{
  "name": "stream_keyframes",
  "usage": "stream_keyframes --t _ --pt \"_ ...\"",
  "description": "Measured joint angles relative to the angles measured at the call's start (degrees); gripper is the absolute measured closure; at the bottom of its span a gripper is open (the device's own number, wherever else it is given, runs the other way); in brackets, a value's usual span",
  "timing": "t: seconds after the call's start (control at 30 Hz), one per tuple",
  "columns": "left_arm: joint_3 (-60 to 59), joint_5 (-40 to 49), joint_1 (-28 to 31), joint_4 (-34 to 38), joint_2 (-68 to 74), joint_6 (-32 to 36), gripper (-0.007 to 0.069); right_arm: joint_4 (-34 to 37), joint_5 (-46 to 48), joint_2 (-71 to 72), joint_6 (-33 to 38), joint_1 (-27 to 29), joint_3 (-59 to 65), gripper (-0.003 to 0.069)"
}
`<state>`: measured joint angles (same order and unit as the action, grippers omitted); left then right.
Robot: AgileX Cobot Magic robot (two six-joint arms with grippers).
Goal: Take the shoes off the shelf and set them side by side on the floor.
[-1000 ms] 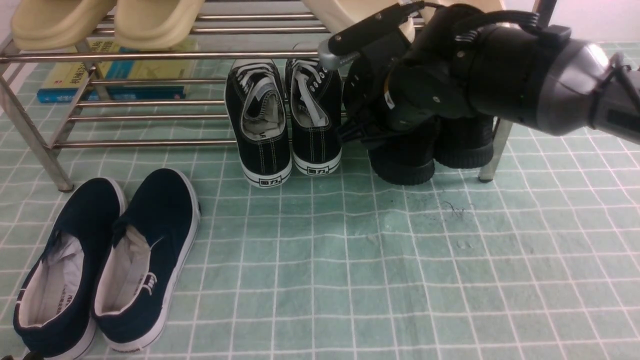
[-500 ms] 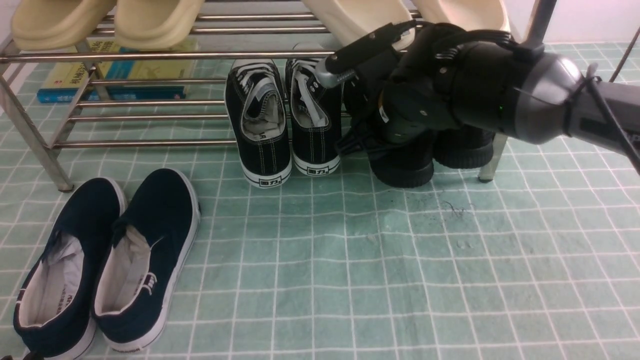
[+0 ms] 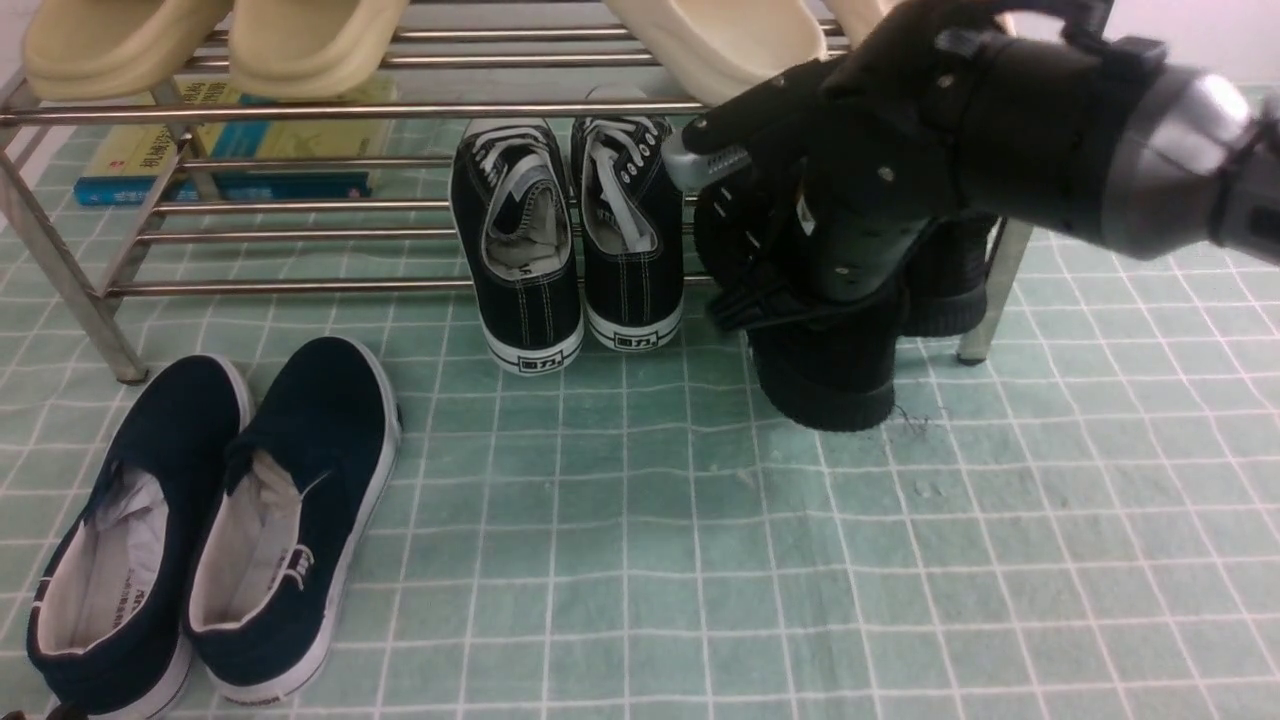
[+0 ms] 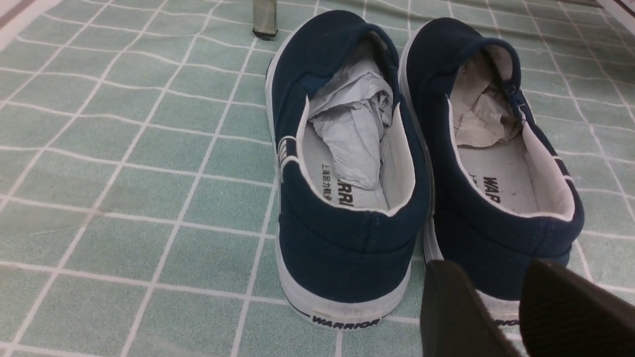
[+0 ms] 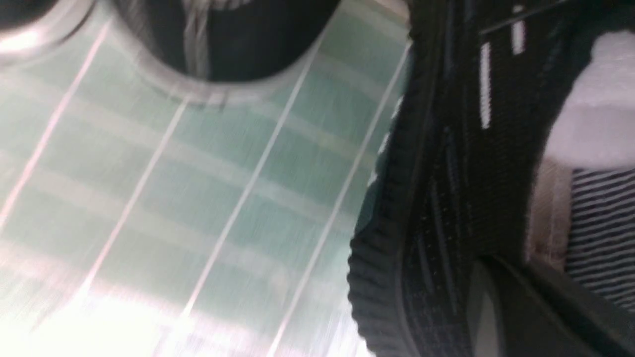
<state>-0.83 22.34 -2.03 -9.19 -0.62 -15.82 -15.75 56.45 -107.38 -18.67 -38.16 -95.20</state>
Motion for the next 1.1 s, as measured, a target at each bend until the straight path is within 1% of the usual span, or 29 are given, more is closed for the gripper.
stream_keyframes --t 0.07,0.1,0.17,0.2,0.27,0.4,0.57,0.63,0.73,0.97,1.1 --pt "0.0 0.0 0.0 0.0 0.0 0.0 0.0383 5.9 5.0 4.5 4.0 0.0 0.0 0.0652" --pt "0.0 0.0 0.0 0.0 0.0 0.0 0.0383 7.7 6.7 6.1 5.2 0.0 0.0 0.0652" --pt "0.0 0.0 0.0 0.0 0.0 0.0 0.0383 9.6 8.6 8.0 6.3 0.0 0.0 0.0652" --pt "0.0 0.0 0.0 0.0 0.0 0.0 0.0383 11.5 12.1 10.3 7.7 0.0 0.0 0.0652" --pt "0.0 0.0 0.0 0.0 0.0 0.0 0.0383 12.6 14.4 12.3 8.5 0.0 0.0 0.0652" --pt "0.0 0.0 0.0 0.0 0.0 0.0 0.0383 13.8 16.1 15.5 8.8 0.0 0.7 0.0652" --pt "0.0 0.0 0.0 0.0 -0.1 0.0 0.0383 17.5 16.0 18.0 8.9 0.0 3.4 0.0652" --pt "0.0 0.0 0.0 0.0 -0.1 0.0 0.0383 19.6 15.9 18.8 10.2 0.0 5.3 0.0652" --pt "0.0 0.0 0.0 0.0 -0.1 0.0 0.0383 19.8 15.9 18.8 12.1 -0.1 5.8 0.0650" --pt "0.0 0.0 0.0 0.0 -0.1 0.0 0.0383 19.0 16.0 16.9 22.5 -0.2 5.9 0.0649" --pt "0.0 0.0 0.0 0.0 -0.1 0.0 0.0383 17.1 15.8 14.2 24.1 -0.2 5.6 0.0648"
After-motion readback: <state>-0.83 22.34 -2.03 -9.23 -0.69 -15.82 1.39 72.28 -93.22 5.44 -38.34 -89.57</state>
